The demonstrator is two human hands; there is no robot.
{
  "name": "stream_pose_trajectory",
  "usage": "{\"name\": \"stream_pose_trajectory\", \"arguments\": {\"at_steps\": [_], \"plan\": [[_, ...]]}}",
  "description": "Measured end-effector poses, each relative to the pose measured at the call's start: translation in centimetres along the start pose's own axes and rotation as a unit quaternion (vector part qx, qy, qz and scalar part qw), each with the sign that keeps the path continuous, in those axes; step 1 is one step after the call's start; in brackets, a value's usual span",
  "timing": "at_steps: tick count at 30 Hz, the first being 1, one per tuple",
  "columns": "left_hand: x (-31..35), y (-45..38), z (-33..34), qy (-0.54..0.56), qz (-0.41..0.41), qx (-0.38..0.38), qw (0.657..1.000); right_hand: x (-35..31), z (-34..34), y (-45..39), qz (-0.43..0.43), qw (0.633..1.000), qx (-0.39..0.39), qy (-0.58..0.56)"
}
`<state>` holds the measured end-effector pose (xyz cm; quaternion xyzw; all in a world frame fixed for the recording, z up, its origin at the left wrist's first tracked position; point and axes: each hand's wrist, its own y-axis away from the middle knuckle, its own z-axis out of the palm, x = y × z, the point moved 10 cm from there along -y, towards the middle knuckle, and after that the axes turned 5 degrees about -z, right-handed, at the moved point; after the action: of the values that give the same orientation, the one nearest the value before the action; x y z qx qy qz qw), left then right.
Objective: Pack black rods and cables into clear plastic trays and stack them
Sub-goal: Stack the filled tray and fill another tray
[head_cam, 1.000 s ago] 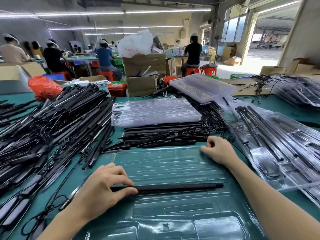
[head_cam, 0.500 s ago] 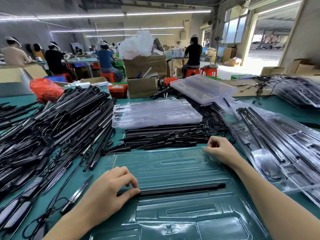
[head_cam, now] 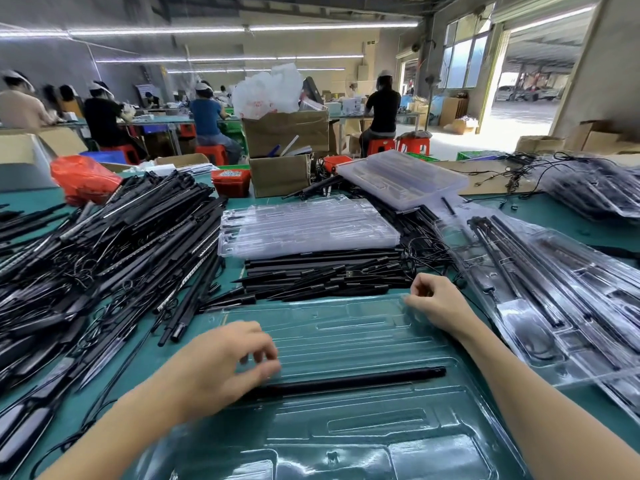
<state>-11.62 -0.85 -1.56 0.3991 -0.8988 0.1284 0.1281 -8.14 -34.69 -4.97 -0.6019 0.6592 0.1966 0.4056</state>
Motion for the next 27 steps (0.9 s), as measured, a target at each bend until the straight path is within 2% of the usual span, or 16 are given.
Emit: {"name": "stream_pose_trajectory", "arguments": {"at_steps": [5, 10, 13, 17, 27], "plan": [[-2.5, -5.9, -1.7, 0.005, -0.088, 0.073, 0.993, 0.1, 0.0, 0.2, 0.014, 1.0, -0.004, -0.026], [-4.5, -10.0, 1.5, -0.042, -0.145, 0.01, 0.989, 0.3, 0.0, 0.1, 0.023, 0.999, 0.0, -0.04], [-4.4, -11.2, 2.4, -0.085, -0.172, 0.019, 0.981, 0.3, -0.1, -0.1, 0.023, 0.999, 0.003, -0.025], [-3.4, -11.9, 2.9, -0.106, -0.166, 0.028, 0.98, 0.4, -0.1, -0.1, 0.02, 1.0, 0.011, -0.017], [-2.7, -12.1, 3.3, -0.009, -0.143, 0.032, 0.989, 0.2, -0.4, -0.1, 0.015, 1.0, 0.024, 0.005]]}}
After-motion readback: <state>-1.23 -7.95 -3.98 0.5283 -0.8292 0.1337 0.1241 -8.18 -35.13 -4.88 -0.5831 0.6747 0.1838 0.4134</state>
